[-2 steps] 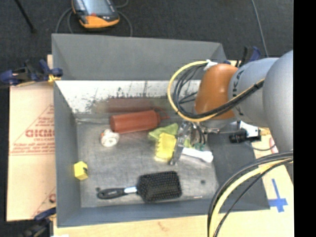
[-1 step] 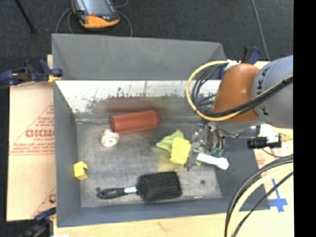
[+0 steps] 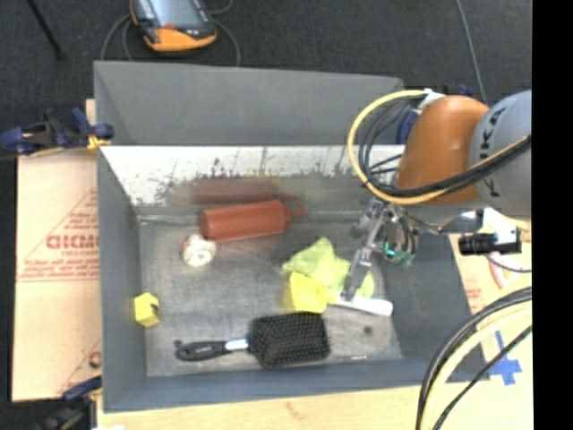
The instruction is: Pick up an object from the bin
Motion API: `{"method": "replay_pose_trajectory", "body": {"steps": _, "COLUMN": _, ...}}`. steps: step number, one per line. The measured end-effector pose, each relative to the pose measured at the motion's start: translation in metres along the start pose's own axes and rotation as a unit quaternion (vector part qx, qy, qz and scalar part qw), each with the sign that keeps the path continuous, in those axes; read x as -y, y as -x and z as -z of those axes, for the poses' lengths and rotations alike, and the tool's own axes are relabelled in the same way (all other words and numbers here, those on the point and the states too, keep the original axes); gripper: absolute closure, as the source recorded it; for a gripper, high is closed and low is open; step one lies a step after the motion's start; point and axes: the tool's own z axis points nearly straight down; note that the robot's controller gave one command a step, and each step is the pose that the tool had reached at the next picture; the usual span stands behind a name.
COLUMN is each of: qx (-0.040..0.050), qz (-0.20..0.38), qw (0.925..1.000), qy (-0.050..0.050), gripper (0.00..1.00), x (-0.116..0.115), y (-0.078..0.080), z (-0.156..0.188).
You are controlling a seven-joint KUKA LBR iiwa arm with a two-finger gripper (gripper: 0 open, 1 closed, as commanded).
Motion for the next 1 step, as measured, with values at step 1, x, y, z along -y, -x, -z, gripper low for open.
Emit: {"method": "replay_pose_trajectory", "body": {"steps": 1, "qx": -0.0005, "qz": -0.003, "qw": 1.0000, "qy": 0.000, "gripper": 0.00, "x": -0.0056, "y": 0.0129, "z": -0.0025}}
